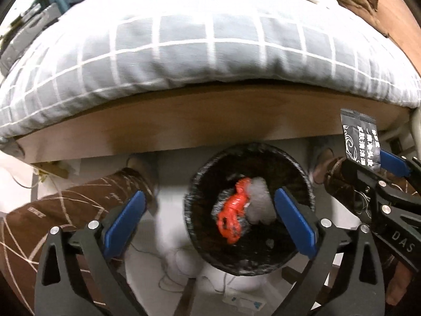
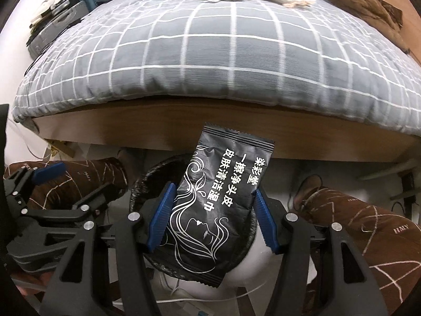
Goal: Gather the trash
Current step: 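Open the left tool to drop the bubble wrap while the right tool drops the black packet into the bin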
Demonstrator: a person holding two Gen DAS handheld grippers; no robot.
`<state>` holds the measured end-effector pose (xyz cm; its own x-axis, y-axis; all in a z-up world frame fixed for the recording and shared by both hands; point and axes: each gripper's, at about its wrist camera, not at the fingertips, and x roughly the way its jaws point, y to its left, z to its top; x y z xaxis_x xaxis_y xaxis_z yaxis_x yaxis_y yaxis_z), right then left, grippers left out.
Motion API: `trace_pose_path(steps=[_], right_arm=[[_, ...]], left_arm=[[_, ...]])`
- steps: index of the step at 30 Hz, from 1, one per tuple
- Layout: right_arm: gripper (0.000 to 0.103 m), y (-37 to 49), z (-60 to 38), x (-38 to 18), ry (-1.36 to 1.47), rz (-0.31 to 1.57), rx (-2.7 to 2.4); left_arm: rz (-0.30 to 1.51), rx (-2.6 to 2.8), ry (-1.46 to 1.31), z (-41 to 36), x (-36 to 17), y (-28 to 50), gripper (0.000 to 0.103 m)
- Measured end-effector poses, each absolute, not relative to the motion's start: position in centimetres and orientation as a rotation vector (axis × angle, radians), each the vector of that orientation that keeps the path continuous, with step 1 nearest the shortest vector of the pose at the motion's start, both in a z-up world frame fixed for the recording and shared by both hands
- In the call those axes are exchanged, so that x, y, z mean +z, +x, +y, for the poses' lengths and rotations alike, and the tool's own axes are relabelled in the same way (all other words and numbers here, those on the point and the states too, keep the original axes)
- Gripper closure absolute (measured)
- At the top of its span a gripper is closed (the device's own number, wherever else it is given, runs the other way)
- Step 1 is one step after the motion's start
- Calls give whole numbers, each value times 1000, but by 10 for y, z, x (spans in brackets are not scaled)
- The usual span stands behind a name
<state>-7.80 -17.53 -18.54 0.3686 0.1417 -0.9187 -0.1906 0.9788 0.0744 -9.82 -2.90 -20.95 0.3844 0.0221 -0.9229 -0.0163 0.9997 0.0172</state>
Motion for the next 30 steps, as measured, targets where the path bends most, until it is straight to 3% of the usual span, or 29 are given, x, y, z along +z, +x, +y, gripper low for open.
trace_pose_path(steps=[17,30], right_arm=[[44,-63,-126,-202,-104,1216,294],[17,-63,-130,-201,-105,1197,258]], left_arm=[[1197,123,-59,34,-214,-94,6],[1202,115,-58,33,-216,-92,6]])
